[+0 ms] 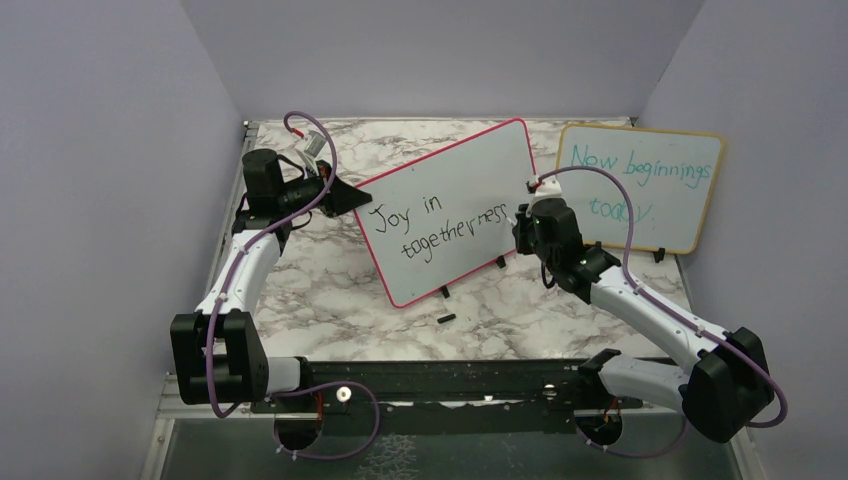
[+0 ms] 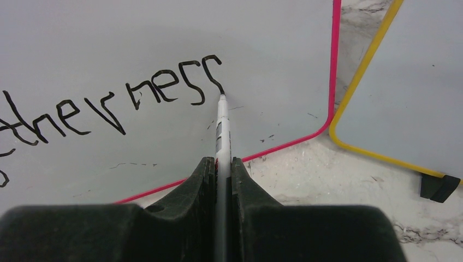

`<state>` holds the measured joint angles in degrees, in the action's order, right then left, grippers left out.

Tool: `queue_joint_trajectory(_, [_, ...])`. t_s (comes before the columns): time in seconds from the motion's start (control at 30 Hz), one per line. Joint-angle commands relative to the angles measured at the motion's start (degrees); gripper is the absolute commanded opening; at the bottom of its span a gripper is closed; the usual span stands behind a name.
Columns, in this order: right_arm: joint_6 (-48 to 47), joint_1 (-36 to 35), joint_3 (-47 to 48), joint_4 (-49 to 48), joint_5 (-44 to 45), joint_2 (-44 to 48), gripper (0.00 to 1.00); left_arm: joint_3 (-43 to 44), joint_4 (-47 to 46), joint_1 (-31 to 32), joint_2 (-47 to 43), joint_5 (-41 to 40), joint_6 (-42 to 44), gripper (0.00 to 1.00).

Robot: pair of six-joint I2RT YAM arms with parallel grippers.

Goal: Write a sentence on the whiteboard

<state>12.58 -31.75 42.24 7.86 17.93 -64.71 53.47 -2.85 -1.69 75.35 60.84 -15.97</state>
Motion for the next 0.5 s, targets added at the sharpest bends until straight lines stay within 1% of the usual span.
queue_joint_trajectory(0.0, [1.11, 0.28, -1.00, 2.15, -0.61, 0.52, 0.01, -1.18, 4.97, 0.55, 2.08, -7.46, 6.39, 0.00])
queue_joint_trajectory(0.23, [1.18, 0.28, -0.94, 2.01, -4.32, 0.98, 0.00, -1.18, 4.98, 0.57, 2.13, -7.41, 6.39, 0.00])
queue_joint_trajectory(0.47, [1.22, 0.33, -0.33, 1.05, -5.28, 1.95, 0.01, -1.18, 5.03, 0.55, 2.06, -7.45, 6.33, 0.00])
